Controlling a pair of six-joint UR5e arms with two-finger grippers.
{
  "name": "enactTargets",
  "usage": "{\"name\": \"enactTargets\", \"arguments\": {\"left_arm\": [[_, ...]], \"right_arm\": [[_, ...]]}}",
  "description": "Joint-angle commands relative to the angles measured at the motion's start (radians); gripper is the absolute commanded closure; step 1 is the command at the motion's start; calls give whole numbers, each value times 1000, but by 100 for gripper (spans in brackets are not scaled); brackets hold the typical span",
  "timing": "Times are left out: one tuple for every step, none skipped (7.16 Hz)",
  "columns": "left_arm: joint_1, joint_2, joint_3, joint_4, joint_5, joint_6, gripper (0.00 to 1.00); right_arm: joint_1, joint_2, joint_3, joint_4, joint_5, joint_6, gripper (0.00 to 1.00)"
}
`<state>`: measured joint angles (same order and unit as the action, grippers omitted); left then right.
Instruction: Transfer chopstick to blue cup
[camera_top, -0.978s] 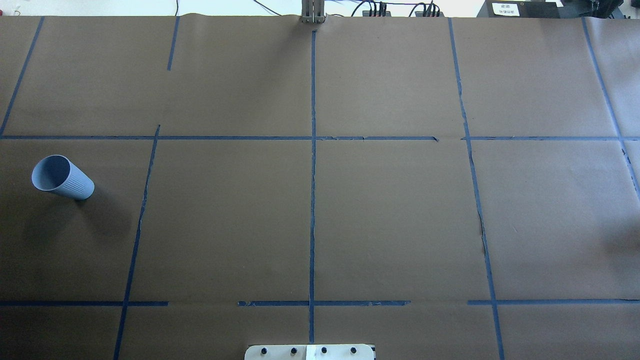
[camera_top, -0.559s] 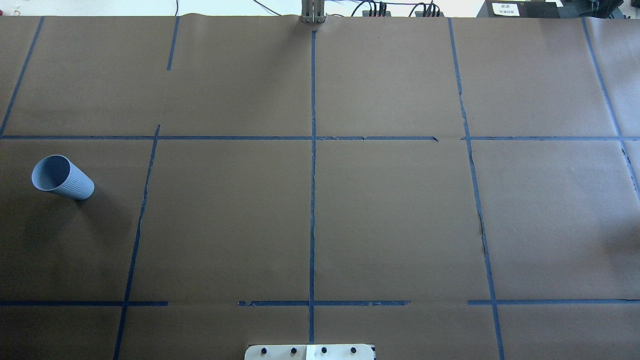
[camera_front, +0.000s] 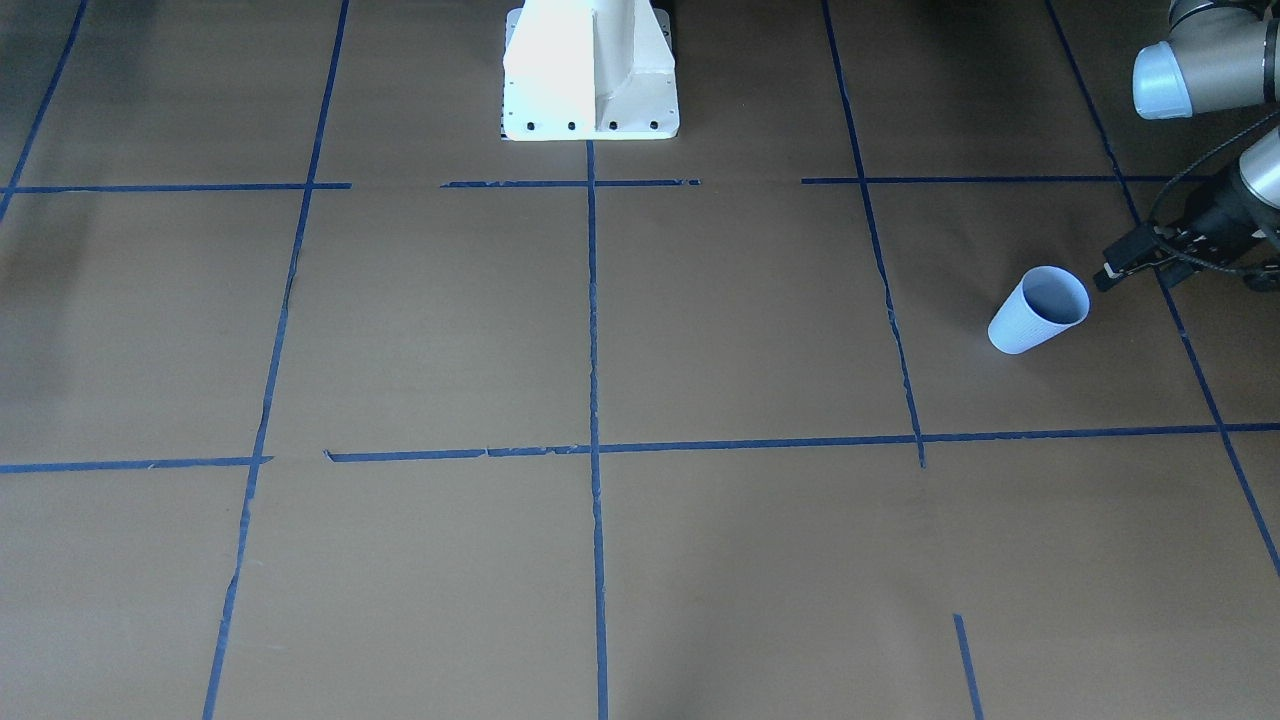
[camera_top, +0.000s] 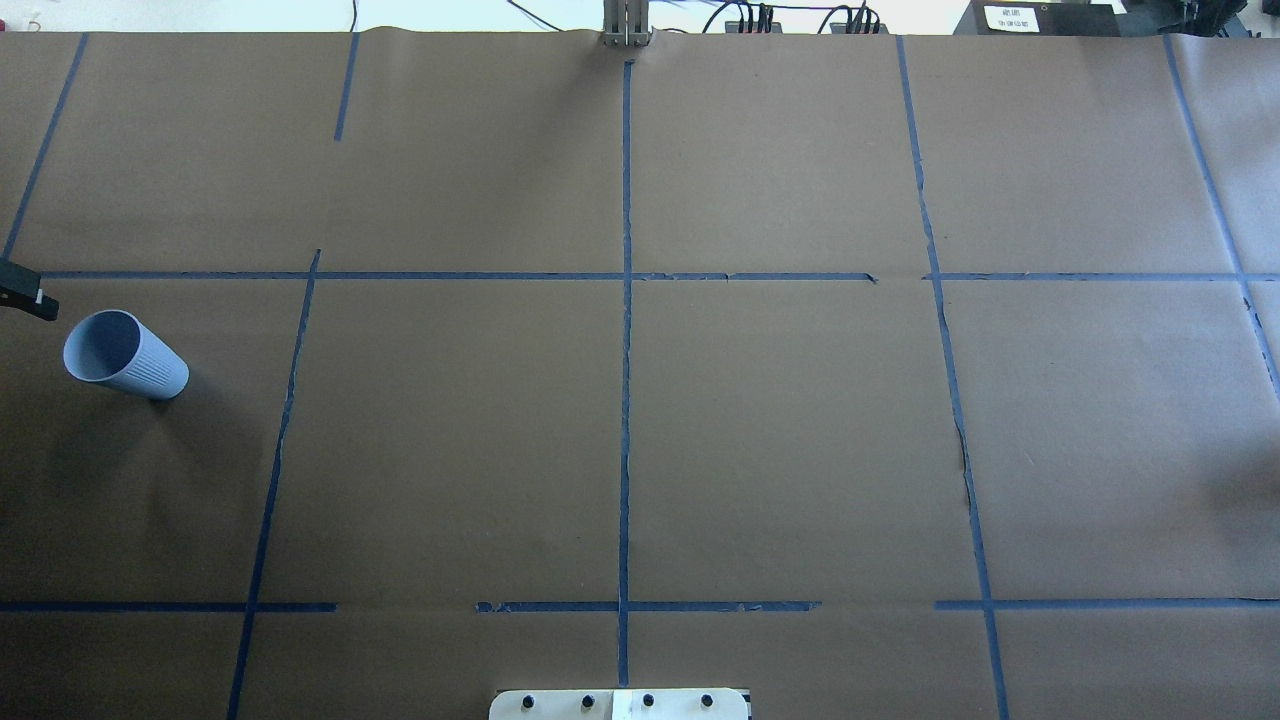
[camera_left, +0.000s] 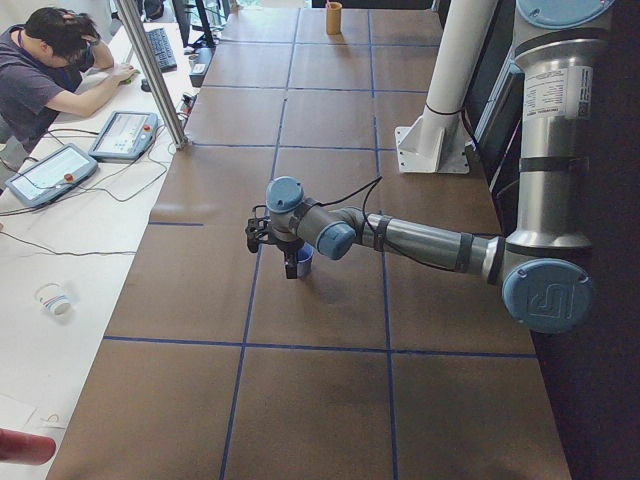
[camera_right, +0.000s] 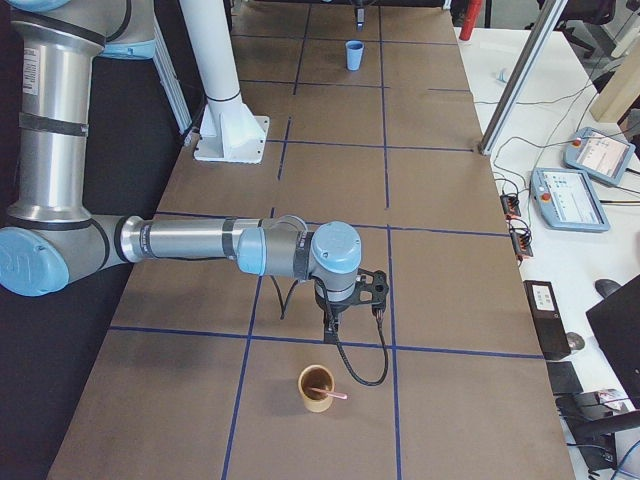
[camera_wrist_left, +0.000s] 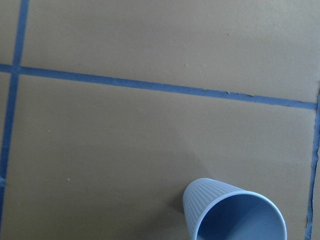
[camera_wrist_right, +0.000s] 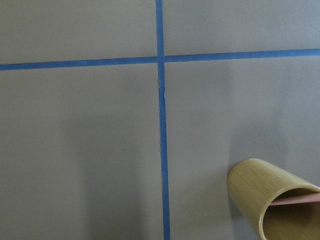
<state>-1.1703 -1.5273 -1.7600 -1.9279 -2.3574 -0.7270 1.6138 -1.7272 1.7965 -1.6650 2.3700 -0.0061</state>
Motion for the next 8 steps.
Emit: {"name": "enactTargets", "arguments": {"left_arm": [[55,-10,27,-22,27,-6,0],[78,-13,36,-25,38,-6,0],[86,-17,48,-25,38,-6,0],[110,-30,65,-25,41,-6,0],[116,-31,66,-25,62,-6,0],[116,-31,66,-25,67,-17,19],[116,-33,66,-25,70,-32,65],[116,-33,66,-32,73,-31,84]], "right_arm": [[0,-2,1,1,0,0,0],[0,-5,1,1,-2,-5,0],[2,-6,1,1,-2,-5,0],[2,-6,1,1,-2,-5,0],[2,-6,0,1,-2,-5,0],[2,-6,0,1,-3,-5,0],[2,-6,0,1,-2,-5,0],[2,-6,-2,-1,-2,-5,0]]}}
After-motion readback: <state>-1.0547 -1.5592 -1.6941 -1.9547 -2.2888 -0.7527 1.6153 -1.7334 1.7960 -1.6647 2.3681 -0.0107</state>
